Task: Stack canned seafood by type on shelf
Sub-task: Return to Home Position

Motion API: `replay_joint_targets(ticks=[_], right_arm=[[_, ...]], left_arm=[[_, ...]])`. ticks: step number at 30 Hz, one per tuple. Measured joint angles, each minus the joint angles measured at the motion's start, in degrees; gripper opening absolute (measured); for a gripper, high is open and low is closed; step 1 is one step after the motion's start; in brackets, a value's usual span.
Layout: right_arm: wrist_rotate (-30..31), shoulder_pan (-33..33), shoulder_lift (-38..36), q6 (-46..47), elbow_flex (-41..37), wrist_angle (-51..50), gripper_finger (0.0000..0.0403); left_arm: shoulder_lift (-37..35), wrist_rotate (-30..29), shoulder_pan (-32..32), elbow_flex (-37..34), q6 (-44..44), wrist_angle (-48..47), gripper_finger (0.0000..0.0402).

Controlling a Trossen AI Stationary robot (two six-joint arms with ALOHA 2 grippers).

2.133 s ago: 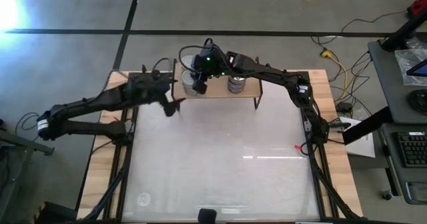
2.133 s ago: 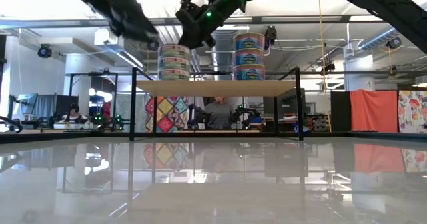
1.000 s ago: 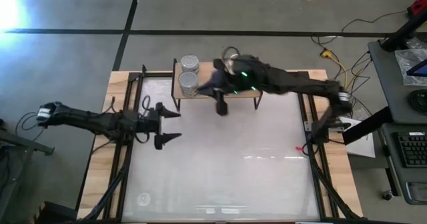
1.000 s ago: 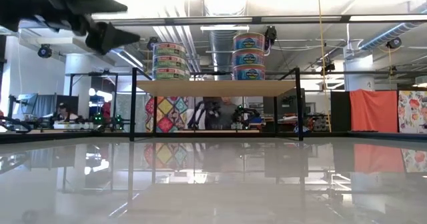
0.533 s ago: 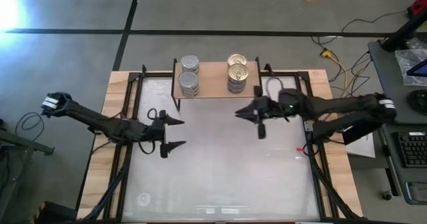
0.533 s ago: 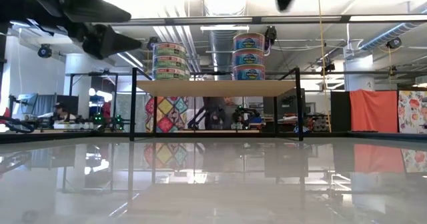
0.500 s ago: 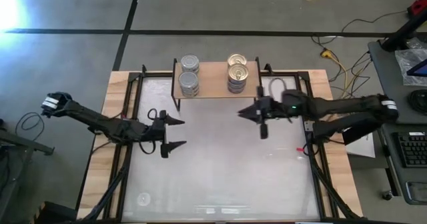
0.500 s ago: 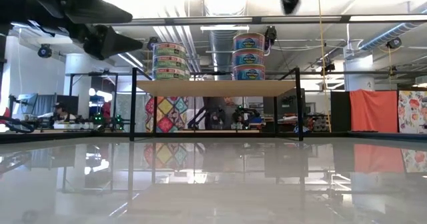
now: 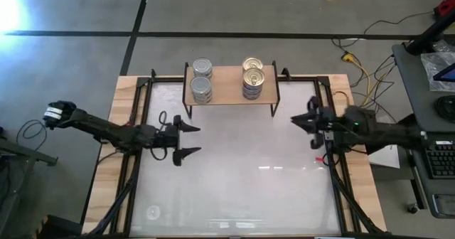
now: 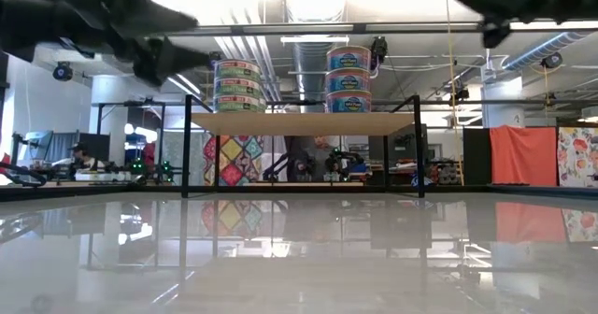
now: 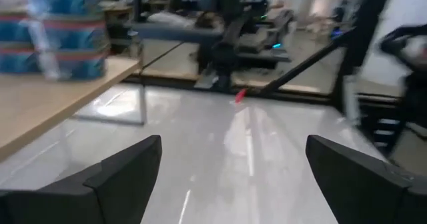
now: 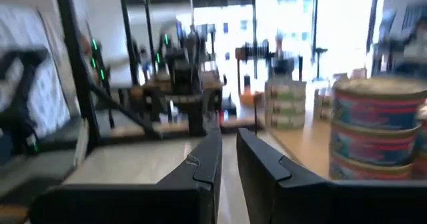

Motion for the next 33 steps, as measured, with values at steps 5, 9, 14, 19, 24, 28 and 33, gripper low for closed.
replay_joint_targets(ticks=[5,9,14,19,24,28,33], right_arm=[[0.02,-0.02,-12.75,2.96,-8.51,2.26,0.0038],[-0.09,0.0,-9.92,4.29,-11.75,2.31,0.0038],[-0.45,0.15,-10.02,6.63,-16.51,3.97,0.0038],[3.03,-0.02,-9.82,4.77,-16.51,-3.2,0.0038],[4.29,0.0,-8.01,-1.15,-16.47,-4.49,0.0038],[4.37,0.0,-7.09,-1.03,-16.49,-4.58,0.0038],[4.44,0.0,-6.66,-1.02,-16.47,-4.62,0.0038]], left_arm=[[-7.45,1.79,0.19,-0.04,2.41,-7.24,0.0346],[-12.53,4.35,0.94,-1.03,2.59,-11.17,0.0341],[-16.82,9.21,2.83,-6.78,0.91,-9.27,0.0328],[-19.88,13.4,7.05,-12.26,-0.94,-4.37,0.0307],[-23.18,14.18,12.53,-12.27,0.16,-12.12,0.0273],[-25.27,14.23,15.86,-12.66,0.18,-16.22,0.0238],[-28.83,10.36,16.39,-12.68,-1.65,-27.13,0.0206]])
